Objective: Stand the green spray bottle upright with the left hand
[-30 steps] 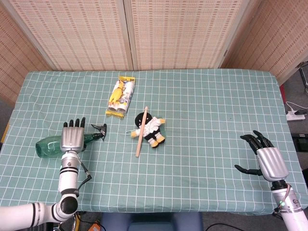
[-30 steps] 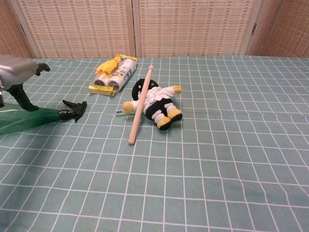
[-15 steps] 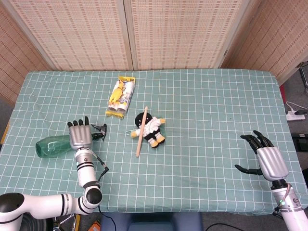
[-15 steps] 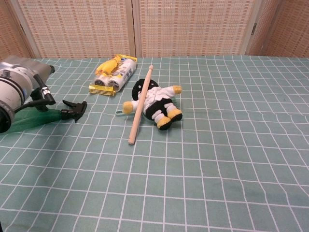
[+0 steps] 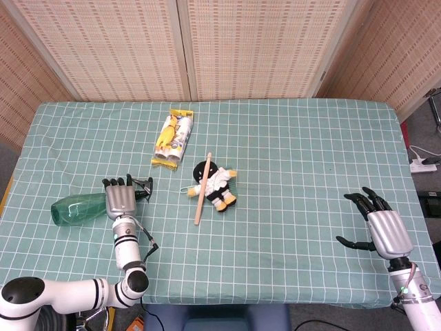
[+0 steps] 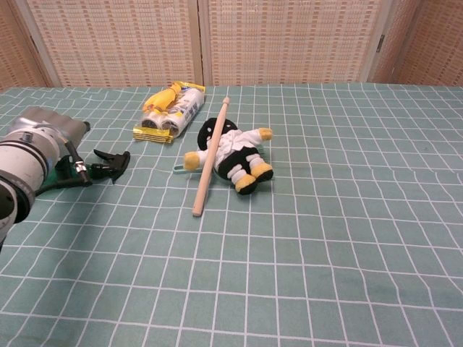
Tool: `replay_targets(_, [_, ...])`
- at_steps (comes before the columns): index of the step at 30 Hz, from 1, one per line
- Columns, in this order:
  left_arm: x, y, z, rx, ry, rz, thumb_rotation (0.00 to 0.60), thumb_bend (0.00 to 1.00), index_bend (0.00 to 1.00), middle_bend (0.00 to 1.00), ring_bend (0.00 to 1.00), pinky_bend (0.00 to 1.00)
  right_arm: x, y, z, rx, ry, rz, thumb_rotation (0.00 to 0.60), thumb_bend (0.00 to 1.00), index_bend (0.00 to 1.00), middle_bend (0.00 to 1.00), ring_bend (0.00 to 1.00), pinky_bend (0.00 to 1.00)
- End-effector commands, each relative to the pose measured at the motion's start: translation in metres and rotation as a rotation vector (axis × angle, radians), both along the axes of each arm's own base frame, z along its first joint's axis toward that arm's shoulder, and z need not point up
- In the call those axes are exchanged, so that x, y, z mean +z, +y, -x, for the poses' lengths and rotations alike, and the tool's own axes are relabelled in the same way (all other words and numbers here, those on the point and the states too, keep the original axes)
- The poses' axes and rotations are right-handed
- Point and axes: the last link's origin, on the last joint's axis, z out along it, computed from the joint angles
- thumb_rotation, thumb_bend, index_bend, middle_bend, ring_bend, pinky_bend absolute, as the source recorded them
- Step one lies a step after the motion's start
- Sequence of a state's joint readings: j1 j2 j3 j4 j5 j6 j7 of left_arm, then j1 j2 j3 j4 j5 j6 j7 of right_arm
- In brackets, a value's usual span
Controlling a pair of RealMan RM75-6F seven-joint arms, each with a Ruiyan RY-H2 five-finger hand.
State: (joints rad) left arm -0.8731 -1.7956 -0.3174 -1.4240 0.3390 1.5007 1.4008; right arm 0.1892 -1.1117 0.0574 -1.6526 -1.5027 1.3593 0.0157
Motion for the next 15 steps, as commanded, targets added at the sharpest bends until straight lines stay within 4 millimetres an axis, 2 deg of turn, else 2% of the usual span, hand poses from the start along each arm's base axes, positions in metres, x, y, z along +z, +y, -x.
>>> replay_targets(1, [-0.006, 0.003, 0.003, -0.007, 0.019, 0.014, 0.600, 0.21, 0.00, 0.17, 0.16, 0.15, 0.000, 0.000, 0.000, 0.001, 0.000, 0.002, 0.600, 0.00, 0.19, 0.21, 0.06, 0.19])
replay_targets(8, [-0.014, 0.019, 0.012, -0.006, 0.089, 0.009, 0.600, 0.21, 0.00, 0.22, 0.18, 0.15, 0.001, 0.000, 0.000, 0.009, -0.014, 0.006, 0.600, 0.00, 0.19, 0.21, 0.06, 0.19])
replay_targets(11, [-0.017, 0.021, 0.018, -0.003, 0.121, 0.013, 0.600, 0.22, 0.01, 0.28, 0.21, 0.15, 0.000, 0.000, 0.001, 0.008, -0.009, 0.006, 0.600, 0.00, 0.19, 0.21, 0.06, 0.19])
replay_targets(15, [-0.021, 0.025, 0.025, 0.036, 0.116, 0.019, 0.600, 0.22, 0.01, 0.29, 0.21, 0.15, 0.000, -0.001, 0.001, 0.008, -0.002, 0.009, 0.600, 0.00, 0.19, 0.21, 0.06, 0.19])
